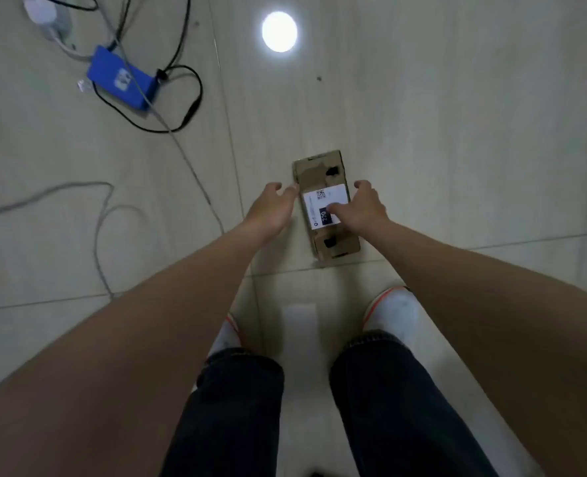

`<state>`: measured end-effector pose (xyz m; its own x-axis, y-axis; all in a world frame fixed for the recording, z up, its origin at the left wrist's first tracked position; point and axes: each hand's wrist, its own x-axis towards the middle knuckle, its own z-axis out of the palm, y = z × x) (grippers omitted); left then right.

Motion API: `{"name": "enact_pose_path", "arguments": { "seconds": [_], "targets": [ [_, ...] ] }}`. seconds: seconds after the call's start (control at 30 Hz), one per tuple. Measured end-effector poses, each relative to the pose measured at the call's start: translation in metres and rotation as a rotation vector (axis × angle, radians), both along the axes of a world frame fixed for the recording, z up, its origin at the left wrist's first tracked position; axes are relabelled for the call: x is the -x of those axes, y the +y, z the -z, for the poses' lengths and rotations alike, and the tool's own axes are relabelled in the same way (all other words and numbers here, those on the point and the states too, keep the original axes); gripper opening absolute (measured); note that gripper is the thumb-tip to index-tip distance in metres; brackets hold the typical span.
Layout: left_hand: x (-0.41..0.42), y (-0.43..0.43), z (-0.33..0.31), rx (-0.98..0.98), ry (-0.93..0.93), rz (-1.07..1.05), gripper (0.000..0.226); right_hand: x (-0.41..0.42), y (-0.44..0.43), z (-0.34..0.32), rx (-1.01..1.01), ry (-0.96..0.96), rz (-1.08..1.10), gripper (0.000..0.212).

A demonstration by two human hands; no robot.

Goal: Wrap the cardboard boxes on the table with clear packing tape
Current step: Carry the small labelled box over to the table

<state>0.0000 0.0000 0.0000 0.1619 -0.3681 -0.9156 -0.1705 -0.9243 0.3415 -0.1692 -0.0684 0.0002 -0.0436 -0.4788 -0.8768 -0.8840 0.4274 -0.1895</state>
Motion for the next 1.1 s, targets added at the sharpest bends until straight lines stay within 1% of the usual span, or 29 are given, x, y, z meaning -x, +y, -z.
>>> {"name": "enact_pose_path", "arguments": {
  "seconds": [0.07, 0.13, 0.23, 0.33, 0.4, 0.47, 0.57, 0.7, 0.77, 0.8, 0.93, 1.1],
  "targets": [
    [0.012, 0.001, 0.01, -0.042, 0.075, -0.084, 0.068, -0.002, 0.002, 0.014, -0.012, -0.022, 0.041, 0.074],
    [0.027, -0.001, 0.013, -0.093, 0.181, -0.139, 0.061, -0.003, 0.005, 0.027, -0.049, -0.061, 0.106, 0.061],
    [0.039, -0.007, 0.006, -0.145, 0.311, -0.267, 0.049, -0.009, 0.007, 0.034, -0.093, -0.14, 0.217, 0.054],
    [0.034, -0.021, -0.011, -0.121, 0.304, -0.386, 0.05, -0.02, -0.001, 0.009, -0.017, -0.15, 0.159, 0.05],
    [0.026, -0.033, -0.03, -0.083, 0.279, -0.374, 0.053, -0.026, -0.015, -0.012, 0.049, -0.151, 0.127, 0.048],
    [0.017, -0.05, -0.057, -0.065, 0.278, -0.371, 0.057, -0.031, -0.034, -0.036, 0.074, -0.162, 0.145, 0.05],
    [0.007, -0.084, -0.109, -0.026, 0.251, -0.363, 0.054, -0.039, -0.069, -0.082, 0.099, -0.179, 0.188, 0.056],
    [0.003, -0.143, -0.2, 0.057, 0.228, -0.343, 0.049, -0.042, -0.124, -0.159, 0.143, -0.246, 0.217, 0.066],
    [0.002, -0.175, -0.251, 0.093, 0.227, -0.333, 0.048, -0.041, -0.158, -0.21, 0.17, -0.283, 0.235, 0.069],
    [0.001, -0.191, -0.281, 0.115, 0.22, -0.321, 0.047, -0.042, -0.176, -0.239, 0.186, -0.31, 0.241, 0.066],
    [-0.01, -0.262, -0.411, 0.232, 0.178, -0.293, 0.045, -0.051, -0.253, -0.376, 0.277, -0.396, 0.235, 0.04],
    [-0.021, -0.337, -0.575, 0.394, 0.099, -0.308, 0.049, -0.065, -0.338, -0.552, 0.39, -0.493, 0.181, 0.035]
  ]
}}
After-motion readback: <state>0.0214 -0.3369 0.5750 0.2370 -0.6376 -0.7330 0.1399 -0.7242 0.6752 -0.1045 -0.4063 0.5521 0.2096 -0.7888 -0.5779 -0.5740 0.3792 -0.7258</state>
